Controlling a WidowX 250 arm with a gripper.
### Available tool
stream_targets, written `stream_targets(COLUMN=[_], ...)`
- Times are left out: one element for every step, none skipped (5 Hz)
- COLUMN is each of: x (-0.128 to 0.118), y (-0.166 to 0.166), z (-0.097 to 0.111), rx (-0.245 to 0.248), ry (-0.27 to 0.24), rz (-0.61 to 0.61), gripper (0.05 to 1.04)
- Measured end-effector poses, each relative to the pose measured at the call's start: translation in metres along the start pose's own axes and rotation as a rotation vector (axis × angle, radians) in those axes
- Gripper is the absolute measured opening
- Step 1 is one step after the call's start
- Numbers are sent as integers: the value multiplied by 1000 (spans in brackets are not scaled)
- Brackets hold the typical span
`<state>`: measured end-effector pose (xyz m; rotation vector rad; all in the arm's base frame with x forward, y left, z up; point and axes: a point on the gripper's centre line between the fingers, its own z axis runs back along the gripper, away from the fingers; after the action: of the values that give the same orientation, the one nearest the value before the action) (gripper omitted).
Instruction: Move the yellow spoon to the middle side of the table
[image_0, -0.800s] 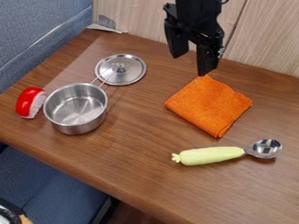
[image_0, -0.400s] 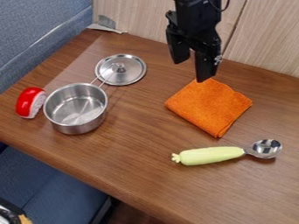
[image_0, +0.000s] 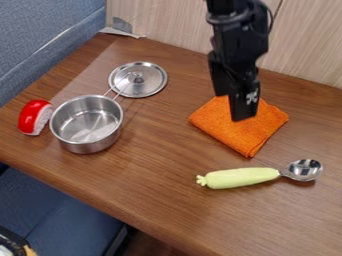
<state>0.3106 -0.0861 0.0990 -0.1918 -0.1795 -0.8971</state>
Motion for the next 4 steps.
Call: stream_targets(x=[-7,-9,-15,-14], y=[-17,-46,-57,-61], z=[-16,-33,-53,-64], rx=[-24,-31,16,78], ry=[43,121,198,202], rz=[-103,-256,-318,-293], gripper=[998,998,997,999])
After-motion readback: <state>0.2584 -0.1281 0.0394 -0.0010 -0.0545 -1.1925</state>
